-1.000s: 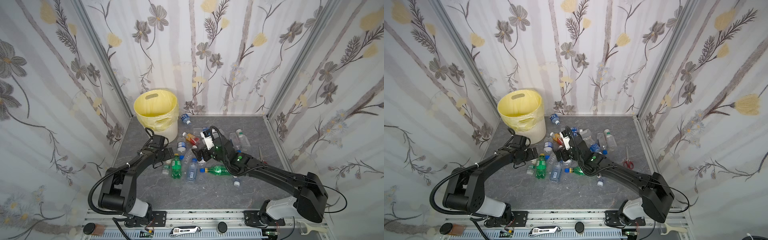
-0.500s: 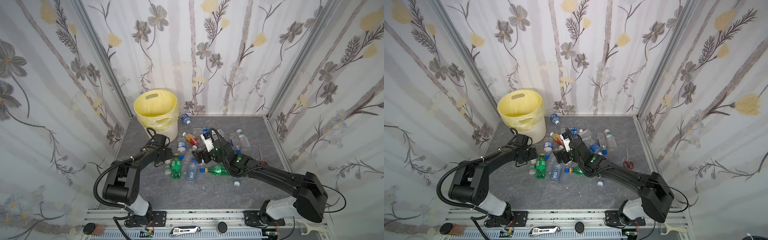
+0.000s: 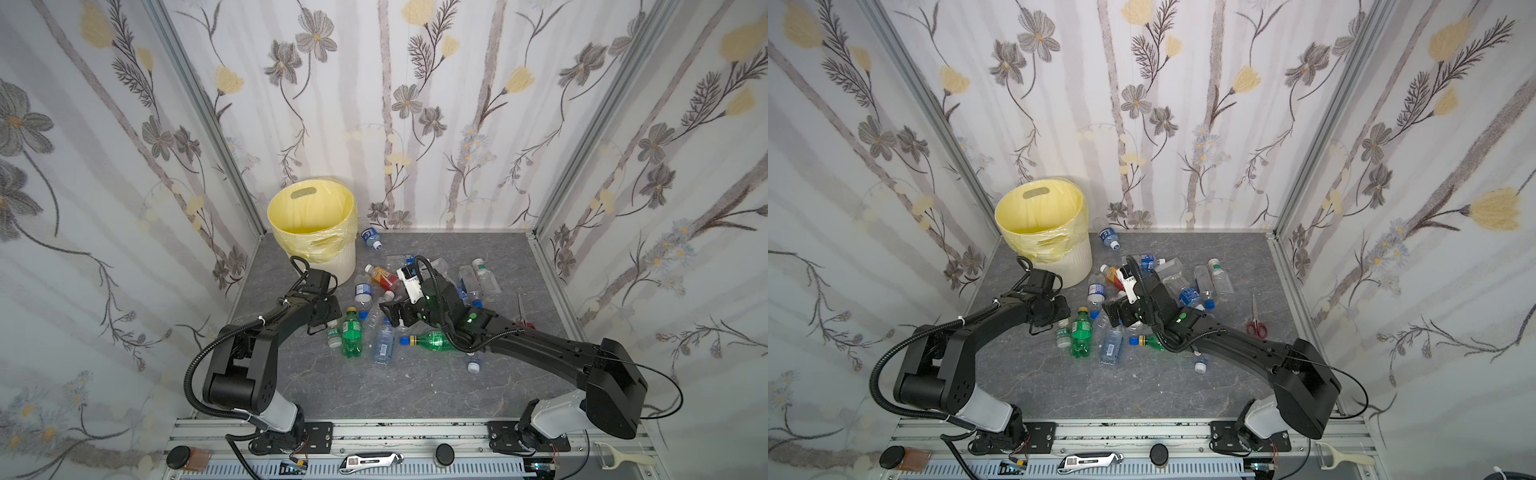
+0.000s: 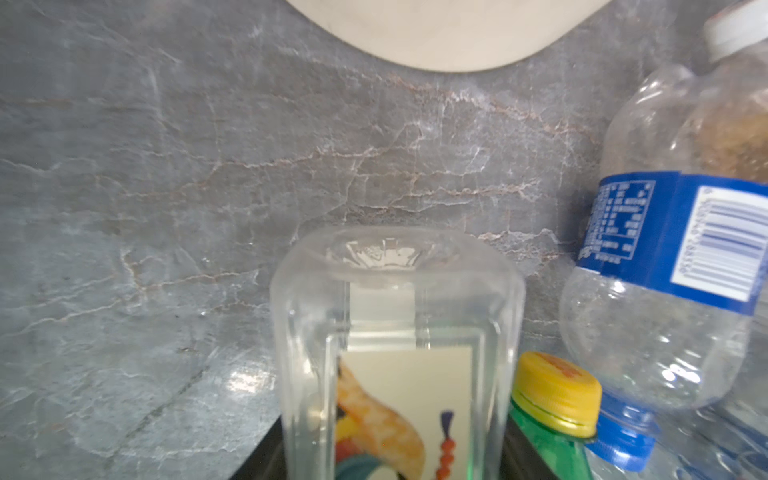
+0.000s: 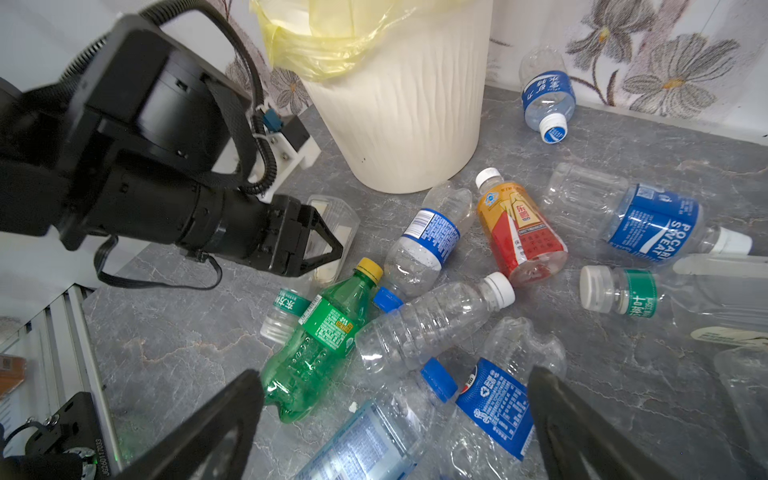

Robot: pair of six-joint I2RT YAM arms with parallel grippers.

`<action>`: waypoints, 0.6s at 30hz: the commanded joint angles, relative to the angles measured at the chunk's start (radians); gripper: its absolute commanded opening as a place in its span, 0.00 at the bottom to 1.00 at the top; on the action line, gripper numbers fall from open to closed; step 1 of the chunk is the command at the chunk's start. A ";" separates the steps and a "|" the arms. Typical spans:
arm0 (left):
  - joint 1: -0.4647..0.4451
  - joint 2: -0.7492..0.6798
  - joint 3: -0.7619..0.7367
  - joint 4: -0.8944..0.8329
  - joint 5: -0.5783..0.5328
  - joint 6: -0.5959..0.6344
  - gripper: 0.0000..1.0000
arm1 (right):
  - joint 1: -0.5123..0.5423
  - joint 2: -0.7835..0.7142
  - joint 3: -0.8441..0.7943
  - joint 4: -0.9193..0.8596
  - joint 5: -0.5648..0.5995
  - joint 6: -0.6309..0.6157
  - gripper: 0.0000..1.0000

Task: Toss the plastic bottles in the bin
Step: 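Grasp the clear bird-label bottle with the left gripper while the right gripper hovers, then lift the clear bottle with the left gripper over the bin and release it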

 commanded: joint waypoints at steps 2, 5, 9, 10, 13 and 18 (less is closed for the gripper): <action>0.015 -0.050 -0.001 0.000 0.000 0.010 0.54 | 0.019 0.020 0.024 0.019 -0.019 -0.001 1.00; 0.027 -0.100 -0.005 -0.005 0.015 0.005 0.54 | 0.036 0.029 0.038 0.013 -0.024 -0.005 1.00; 0.041 -0.183 -0.012 -0.018 0.019 0.005 0.54 | 0.058 0.044 0.056 0.009 -0.022 -0.012 1.00; 0.047 -0.207 -0.007 -0.024 0.015 0.006 0.54 | 0.062 0.049 0.063 0.007 -0.023 -0.012 1.00; 0.065 -0.279 0.015 -0.045 0.009 0.005 0.54 | 0.073 0.066 0.086 -0.001 -0.023 -0.014 1.00; 0.084 -0.375 0.111 -0.085 -0.026 0.008 0.54 | 0.084 0.083 0.133 -0.011 -0.025 -0.012 1.00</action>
